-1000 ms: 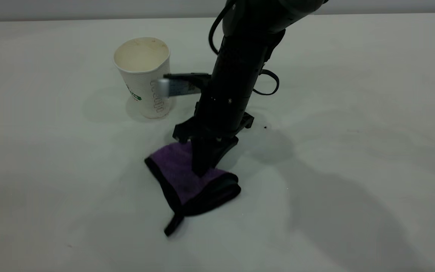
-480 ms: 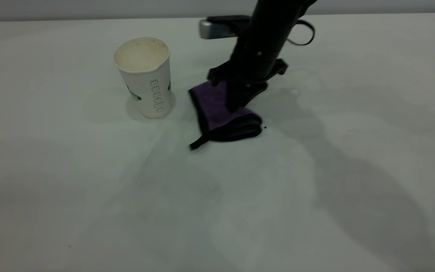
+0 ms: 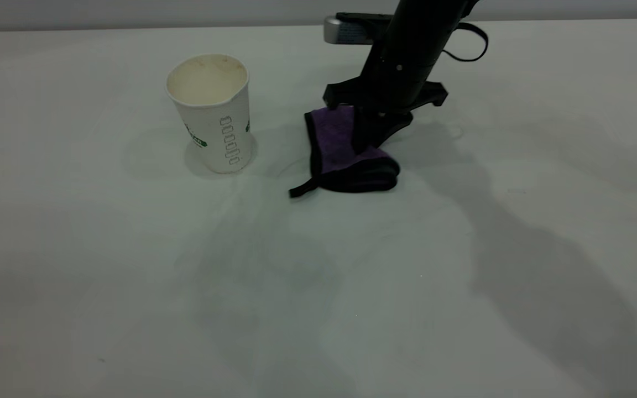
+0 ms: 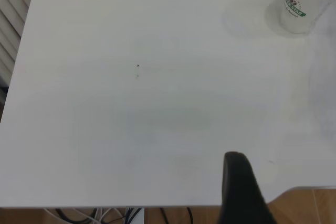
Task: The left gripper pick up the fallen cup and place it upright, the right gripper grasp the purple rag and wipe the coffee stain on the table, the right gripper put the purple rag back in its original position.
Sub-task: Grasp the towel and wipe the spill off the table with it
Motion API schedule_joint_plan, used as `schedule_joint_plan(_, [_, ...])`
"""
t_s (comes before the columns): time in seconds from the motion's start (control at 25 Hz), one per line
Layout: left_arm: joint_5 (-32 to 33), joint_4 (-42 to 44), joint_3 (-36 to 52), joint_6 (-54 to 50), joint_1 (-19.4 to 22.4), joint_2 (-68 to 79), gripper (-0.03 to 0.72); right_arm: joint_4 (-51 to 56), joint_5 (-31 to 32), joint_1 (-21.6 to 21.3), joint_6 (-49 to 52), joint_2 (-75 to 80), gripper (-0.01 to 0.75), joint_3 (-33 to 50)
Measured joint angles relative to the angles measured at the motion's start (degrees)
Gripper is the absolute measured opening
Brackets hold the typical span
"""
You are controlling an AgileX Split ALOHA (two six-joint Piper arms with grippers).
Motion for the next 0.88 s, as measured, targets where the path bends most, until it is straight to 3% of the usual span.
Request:
schedule_joint_plan(0.32, [0.0, 0.0, 0.0, 0.0, 0.0, 0.0, 0.498, 7.3, 10.9, 4.0, -10.5, 0.2, 0.100, -0.1])
schedule_joint_plan(0.48, [0.0, 0.0, 0.0, 0.0, 0.0, 0.0, 0.498, 5.4, 11.0, 3.6, -10.4, 0.3, 0.100, -0.1])
schedule_joint_plan(0.64, [0.0, 0.0, 0.0, 0.0, 0.0, 0.0, 0.498, -2.4, 9.3, -0.3, -6.1, 0.3, 0.102, -0.1])
schedule_joint_plan(0.88, [0.0, 0.0, 0.0, 0.0, 0.0, 0.0, 0.498, -14.8, 10.7, -10.4, 0.9, 0.0, 0.109, -0.5])
